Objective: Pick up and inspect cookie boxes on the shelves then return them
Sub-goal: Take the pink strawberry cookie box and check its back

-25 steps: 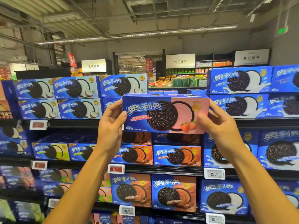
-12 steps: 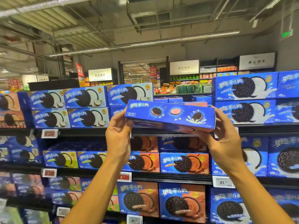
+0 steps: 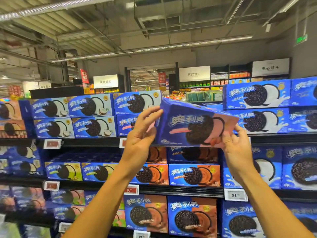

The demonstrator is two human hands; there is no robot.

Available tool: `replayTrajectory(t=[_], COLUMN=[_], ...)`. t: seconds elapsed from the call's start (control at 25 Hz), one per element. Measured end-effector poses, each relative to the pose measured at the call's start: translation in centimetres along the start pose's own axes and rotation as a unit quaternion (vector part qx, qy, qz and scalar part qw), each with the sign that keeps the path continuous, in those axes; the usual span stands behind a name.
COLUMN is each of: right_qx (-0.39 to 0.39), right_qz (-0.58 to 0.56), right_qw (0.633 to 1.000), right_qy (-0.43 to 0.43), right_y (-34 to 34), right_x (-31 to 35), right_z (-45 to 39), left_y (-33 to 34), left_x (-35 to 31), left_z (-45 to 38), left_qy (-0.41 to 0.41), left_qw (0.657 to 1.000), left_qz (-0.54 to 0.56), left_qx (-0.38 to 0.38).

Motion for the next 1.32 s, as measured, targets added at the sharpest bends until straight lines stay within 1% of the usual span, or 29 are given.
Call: replayTrajectory(t=[0.08, 0.16, 0.24, 0.32, 0.44, 0.56, 0.68, 0.8, 0.96, 1.04, 1.12, 1.2, 1.24, 1.28, 1.32], right_qx=[-0.021, -0.033, -0.03, -0.032, -0.036, -0.039, -0.047, -0.059, -0.066, -0.059, -0.052, -0.043, -0.04, -0.045, -0.054], right_qz=[-0.03, -0.056, -0.083, -0.1, -0.102, -0.103, -0.107, -0.118, -0.148, -0.14, -0.133, -0.124, -0.118, -0.113, -0.111], right_qw=[0.998, 0.992, 0.983, 0.976, 0.971, 0.969, 0.972, 0.972, 0.964, 0.969, 0.974, 0.975, 0.976, 0.976, 0.977], right_qy=[0.049, 0.108, 0.161, 0.192, 0.214, 0.222, 0.204, 0.196, 0.212, 0.194, 0.176, 0.177, 0.182, 0.181, 0.173], right_y=[0.1, 0.6, 1.4, 2.0, 2.3, 2.1, 1.5, 0.7, 0.5, 0.5, 0.5, 0.9, 1.5, 2.0, 2.5], right_x=[-1.9, -3.5, -4.5, -4.9, -5.1, -5.0, -4.5, -3.9, -2.9, -1.7, -0.6, 0.3, 0.7, 1.0, 1.4], right_z=[-0.5, -0.7, -0.5, -0.4, -0.2, 0.1, 0.2, 0.2, 0.1, 0.1, 0.0, 0.1, 0.3, 0.4, 0.6], left_y=[1.7, 2.9, 3.7, 4.1, 3.9, 3.8, 3.4, 2.1, 0.4, 0.1, -0.1, 0.0, 0.1, 0.1, 0.1], left_x=[-1.4, -2.0, -2.2, -2.2, -2.6, -2.2, -1.3, -0.2, 3.5, 4.7, 5.2, 5.8, 6.0, 6.0, 5.5], left_z=[-0.2, -0.1, 0.0, 0.2, 0.2, 0.3, 0.2, -0.4, -0.8, -0.4, -0.2, -0.1, -0.1, -0.1, -0.1], left_qy=[0.023, 0.023, 0.014, 0.001, 0.005, -0.018, -0.05, -0.091, -0.223, -0.245, -0.252, -0.271, -0.284, -0.289, -0.278], left_qw=[0.999, 0.999, 0.999, 1.0, 0.999, 0.999, 0.999, 0.995, 0.97, 0.959, 0.956, 0.957, 0.957, 0.957, 0.95], left_qz=[-0.019, -0.043, -0.048, -0.029, -0.012, 0.003, 0.008, 0.027, 0.08, 0.136, 0.144, 0.096, 0.049, -0.027, -0.14], left_qx=[0.015, 0.007, -0.001, -0.01, -0.031, -0.027, -0.015, -0.026, -0.048, -0.044, -0.035, -0.025, -0.021, -0.019, -0.024])
Point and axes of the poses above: each hand's wrist, its own z-axis away from the middle knuckle, its own y-axis out of the palm, x = y × z, the point moved 9 cm from there along -z, towards the middle knuckle, and after that the axes turned 13 degrees about -z, right-handed, at the moved point
